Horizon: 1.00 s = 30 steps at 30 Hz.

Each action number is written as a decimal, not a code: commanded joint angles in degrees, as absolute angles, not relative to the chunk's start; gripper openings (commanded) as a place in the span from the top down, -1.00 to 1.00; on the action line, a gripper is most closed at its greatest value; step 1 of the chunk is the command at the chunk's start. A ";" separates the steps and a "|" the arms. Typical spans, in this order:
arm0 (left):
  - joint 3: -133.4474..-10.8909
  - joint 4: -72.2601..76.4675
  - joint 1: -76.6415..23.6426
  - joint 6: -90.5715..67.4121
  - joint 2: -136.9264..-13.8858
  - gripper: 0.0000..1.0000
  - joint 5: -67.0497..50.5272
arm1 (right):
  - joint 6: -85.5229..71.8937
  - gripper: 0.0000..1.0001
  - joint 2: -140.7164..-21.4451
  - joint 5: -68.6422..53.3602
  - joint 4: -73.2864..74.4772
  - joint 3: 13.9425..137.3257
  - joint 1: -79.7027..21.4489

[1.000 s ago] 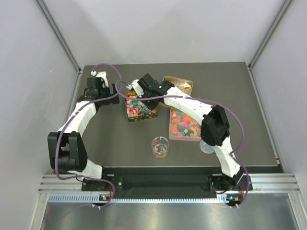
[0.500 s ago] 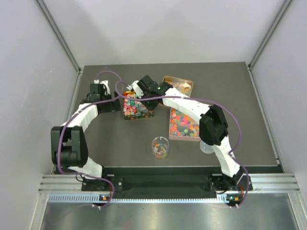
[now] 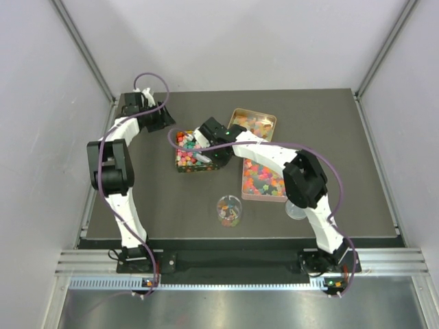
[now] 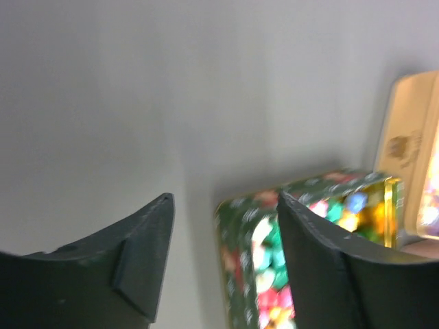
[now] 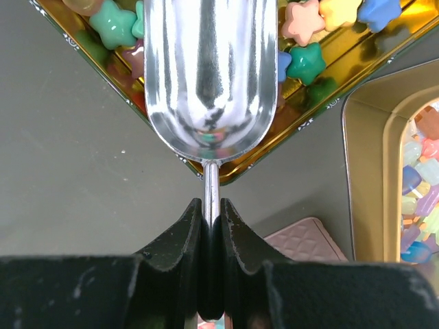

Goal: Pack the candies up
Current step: Scoop the fake candies from the storage box.

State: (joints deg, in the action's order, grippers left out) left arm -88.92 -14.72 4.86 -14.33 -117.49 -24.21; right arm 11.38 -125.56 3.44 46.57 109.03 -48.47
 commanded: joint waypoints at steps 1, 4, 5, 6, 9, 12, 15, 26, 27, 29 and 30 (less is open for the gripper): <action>-97.44 -12.65 5.19 -18.80 -124.44 -0.24 -35.14 | 12.13 1.00 -121.91 2.99 49.57 107.75 -48.25; -99.58 -12.22 4.75 -18.90 -127.52 -0.22 -36.38 | 12.39 1.00 -121.38 3.60 50.27 109.42 -48.08; -99.58 -11.87 4.31 -18.29 -127.62 -0.22 -36.39 | 12.57 1.00 -121.20 3.69 50.62 109.95 -48.16; -99.32 -11.87 4.13 -17.24 -127.62 -0.22 -36.56 | 12.83 1.00 -120.94 3.87 50.80 110.73 -48.16; -97.92 -10.72 3.52 -16.44 -127.35 -0.24 -35.86 | 13.71 1.00 -120.06 4.39 50.89 110.83 -48.51; -96.60 -10.02 3.25 -16.35 -127.18 -0.25 -36.73 | 14.15 1.00 -119.71 4.66 50.89 110.92 -49.13; -94.93 -10.19 2.73 -15.91 -126.57 -0.25 -37.70 | 14.24 1.00 -120.32 4.75 50.98 112.40 -49.83; -79.02 -10.98 1.85 -12.40 -112.95 -0.25 -38.58 | 18.10 1.00 -121.64 6.95 51.59 117.07 -50.45; -77.71 -11.16 1.85 -12.48 -112.24 -0.25 -38.41 | 20.11 1.00 -121.38 5.90 52.11 117.77 -50.45; -76.47 -11.51 1.93 -12.22 -110.58 -0.26 -37.88 | 23.01 1.00 -121.29 5.19 54.99 119.35 -50.71; -75.51 -11.34 1.93 -12.22 -110.13 -0.26 -37.71 | 27.46 1.00 -121.20 5.27 56.15 121.27 -50.71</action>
State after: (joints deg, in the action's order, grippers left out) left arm -78.08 -11.35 2.11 -14.20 -115.31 -36.67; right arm 18.37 -123.87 6.24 52.34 114.98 -49.25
